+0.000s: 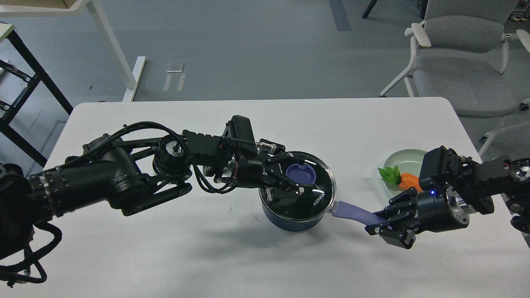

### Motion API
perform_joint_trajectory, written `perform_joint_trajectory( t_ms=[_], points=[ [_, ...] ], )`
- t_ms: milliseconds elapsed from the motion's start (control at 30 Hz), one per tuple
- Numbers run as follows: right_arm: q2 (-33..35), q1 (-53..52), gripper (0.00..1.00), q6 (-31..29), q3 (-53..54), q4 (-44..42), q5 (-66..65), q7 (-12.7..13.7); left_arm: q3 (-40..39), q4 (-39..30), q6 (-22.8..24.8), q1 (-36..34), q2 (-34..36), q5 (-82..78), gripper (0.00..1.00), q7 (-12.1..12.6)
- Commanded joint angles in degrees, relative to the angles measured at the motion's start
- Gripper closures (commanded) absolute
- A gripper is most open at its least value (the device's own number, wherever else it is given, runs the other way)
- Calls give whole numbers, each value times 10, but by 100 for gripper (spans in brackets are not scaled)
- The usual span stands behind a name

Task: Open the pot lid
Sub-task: 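Lift the glass lid off and lower it beside the pot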

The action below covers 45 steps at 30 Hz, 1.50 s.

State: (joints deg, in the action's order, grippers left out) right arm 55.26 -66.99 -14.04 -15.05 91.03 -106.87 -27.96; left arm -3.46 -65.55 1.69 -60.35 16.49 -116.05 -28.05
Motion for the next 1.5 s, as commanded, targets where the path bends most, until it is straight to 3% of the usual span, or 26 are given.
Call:
perform_joint_trajectory(
  t_ms=[0,233,400,600,767,1067,1467],
  points=[
    [2,0,69,0,0,0,0,0,-1,-4,-1,-18,7,1,74,0],
    [5,0,69,0,0,0,1,0,-1,-29,4,-55,50,6,71,0],
    [5,0,69,0,0,0,3,0,-1,-46,-4,-54,121,6,71,0],
    [12,0,69,0,0,0,3,0,11,-85,-53,-14,258,7,71,0],
    [13,0,69,0,0,0,3,0,11,-78,-97,61,325,63,71,0],
    [15,0,69,0,0,0,3,0,10,-32,-154,160,351,104,70,0],
    [16,3,69,0,-1,0,4,0,8,-9,-181,204,348,74,67,0]
  ],
)
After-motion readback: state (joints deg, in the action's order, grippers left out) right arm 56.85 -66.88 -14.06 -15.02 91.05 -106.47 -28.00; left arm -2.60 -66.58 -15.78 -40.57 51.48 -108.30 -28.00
